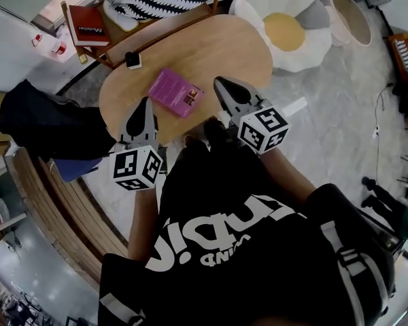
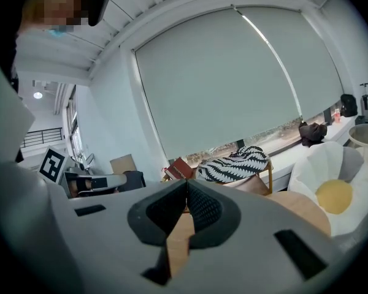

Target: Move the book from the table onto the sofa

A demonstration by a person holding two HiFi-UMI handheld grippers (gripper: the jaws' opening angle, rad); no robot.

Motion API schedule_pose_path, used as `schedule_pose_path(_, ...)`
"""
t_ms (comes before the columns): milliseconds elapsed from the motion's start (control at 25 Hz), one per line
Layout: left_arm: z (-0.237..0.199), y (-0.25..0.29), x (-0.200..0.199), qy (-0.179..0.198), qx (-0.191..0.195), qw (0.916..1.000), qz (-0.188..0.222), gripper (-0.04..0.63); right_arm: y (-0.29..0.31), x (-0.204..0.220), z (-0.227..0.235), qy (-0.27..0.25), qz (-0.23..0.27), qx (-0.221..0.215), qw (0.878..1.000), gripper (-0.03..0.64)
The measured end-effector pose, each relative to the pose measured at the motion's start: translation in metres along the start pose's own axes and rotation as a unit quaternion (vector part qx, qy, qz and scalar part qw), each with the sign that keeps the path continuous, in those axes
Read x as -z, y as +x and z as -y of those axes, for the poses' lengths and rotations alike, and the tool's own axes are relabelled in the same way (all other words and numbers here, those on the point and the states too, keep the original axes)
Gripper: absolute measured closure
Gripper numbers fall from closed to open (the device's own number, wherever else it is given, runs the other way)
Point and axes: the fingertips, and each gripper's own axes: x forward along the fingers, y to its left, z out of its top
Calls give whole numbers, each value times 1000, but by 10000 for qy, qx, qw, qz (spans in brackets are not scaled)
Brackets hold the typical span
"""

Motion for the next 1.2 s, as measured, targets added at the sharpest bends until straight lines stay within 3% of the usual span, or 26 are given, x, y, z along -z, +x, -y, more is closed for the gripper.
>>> schedule_pose_path(520,-26,38,17,-238,-310,9990,-206,588,53,13,23,-41,-477,-368,9982,615)
schedule_pose_path(1200,-80,102,102,-501,-592,9956,-517,588,136,103,64,-296,-1169,-744,9899,615)
